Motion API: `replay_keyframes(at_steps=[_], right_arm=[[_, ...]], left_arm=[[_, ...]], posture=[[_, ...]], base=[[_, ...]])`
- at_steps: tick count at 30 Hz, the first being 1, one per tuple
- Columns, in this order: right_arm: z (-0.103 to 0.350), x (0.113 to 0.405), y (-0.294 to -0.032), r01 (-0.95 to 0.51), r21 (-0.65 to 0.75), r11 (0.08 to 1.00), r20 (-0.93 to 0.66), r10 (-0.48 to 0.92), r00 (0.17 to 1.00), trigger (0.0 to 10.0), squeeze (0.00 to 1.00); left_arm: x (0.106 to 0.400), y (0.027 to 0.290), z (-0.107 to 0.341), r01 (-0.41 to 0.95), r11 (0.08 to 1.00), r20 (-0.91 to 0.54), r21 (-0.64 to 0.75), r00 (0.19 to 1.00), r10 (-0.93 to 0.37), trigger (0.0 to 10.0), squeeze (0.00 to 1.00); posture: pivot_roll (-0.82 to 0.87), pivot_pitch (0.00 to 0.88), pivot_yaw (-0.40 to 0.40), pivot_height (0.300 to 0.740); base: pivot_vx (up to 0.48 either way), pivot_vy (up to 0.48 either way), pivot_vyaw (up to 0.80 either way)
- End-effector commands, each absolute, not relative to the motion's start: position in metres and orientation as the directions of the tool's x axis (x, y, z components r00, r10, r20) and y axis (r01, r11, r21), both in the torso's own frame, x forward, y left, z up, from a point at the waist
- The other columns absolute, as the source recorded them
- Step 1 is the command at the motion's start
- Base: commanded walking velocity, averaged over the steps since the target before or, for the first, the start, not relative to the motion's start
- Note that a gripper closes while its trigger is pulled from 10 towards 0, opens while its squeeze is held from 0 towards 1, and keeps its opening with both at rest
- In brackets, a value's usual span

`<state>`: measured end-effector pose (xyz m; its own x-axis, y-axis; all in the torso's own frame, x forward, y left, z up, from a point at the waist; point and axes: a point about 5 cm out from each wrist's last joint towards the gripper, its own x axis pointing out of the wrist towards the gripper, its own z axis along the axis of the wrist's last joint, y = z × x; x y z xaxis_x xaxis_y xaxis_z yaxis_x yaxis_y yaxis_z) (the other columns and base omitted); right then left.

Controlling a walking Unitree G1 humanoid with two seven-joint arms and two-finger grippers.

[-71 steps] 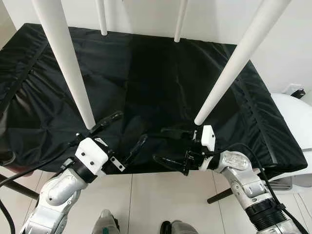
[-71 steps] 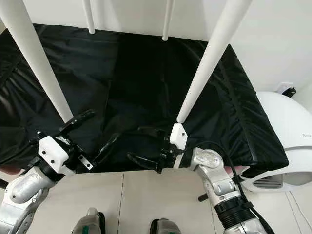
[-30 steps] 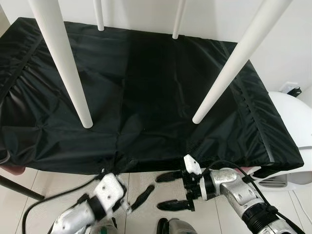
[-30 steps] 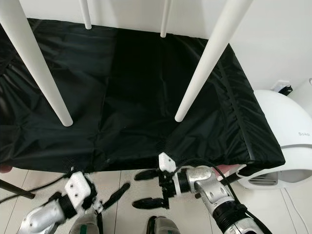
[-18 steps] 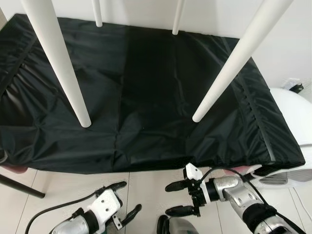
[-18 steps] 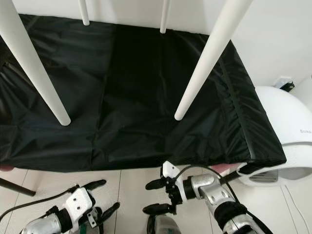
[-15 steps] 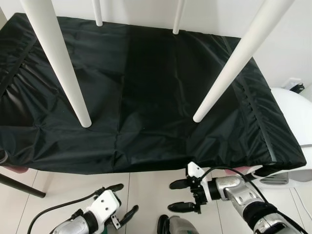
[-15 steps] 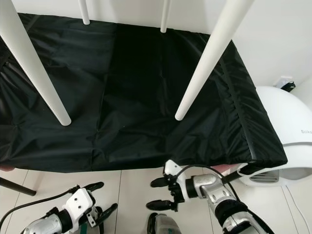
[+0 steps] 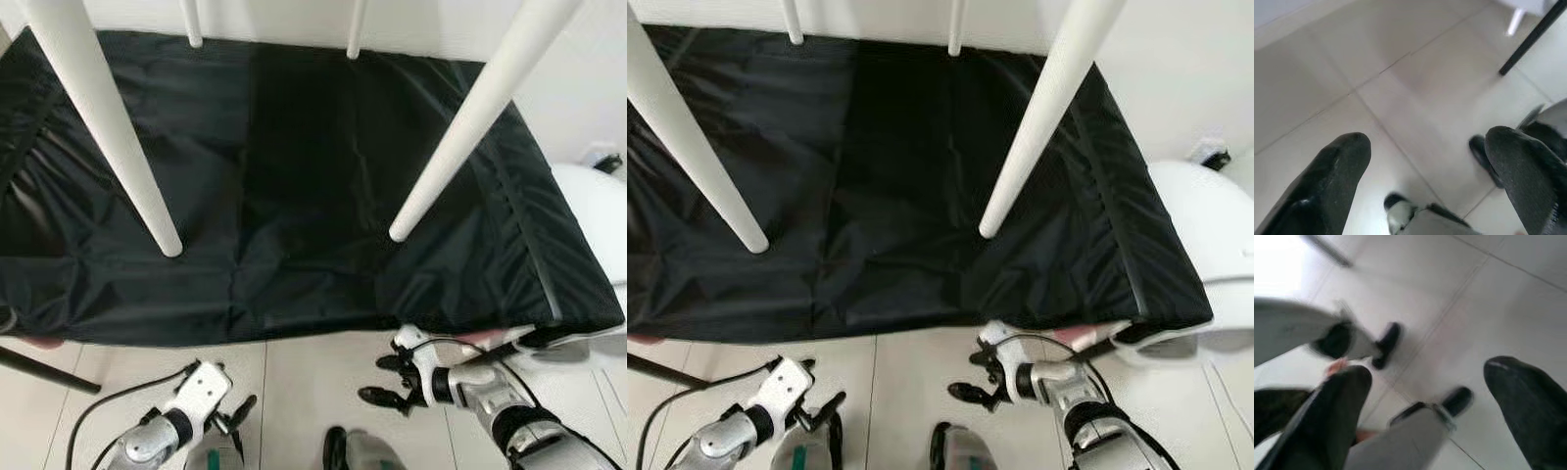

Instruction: Building children table

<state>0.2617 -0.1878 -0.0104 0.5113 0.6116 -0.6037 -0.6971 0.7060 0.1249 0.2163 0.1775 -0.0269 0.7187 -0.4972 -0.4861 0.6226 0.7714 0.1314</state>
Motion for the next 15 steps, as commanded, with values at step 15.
replay_keyframes(at_steps=[15], right_arm=[[-0.057, 0.219, -0.209, -0.274, 0.003, 0.962, -0.756, 0.182, 0.629, 10.0, 0.0]], left_arm=[[0.192, 0.208, -0.07, 0.125, 0.975, -0.707, 0.182, 0.706, 0.042, 10.0, 0.0]], posture=[[0.09, 0.187, -0.032, 0.74]], base=[[0.0, 0.0, 0.0]])
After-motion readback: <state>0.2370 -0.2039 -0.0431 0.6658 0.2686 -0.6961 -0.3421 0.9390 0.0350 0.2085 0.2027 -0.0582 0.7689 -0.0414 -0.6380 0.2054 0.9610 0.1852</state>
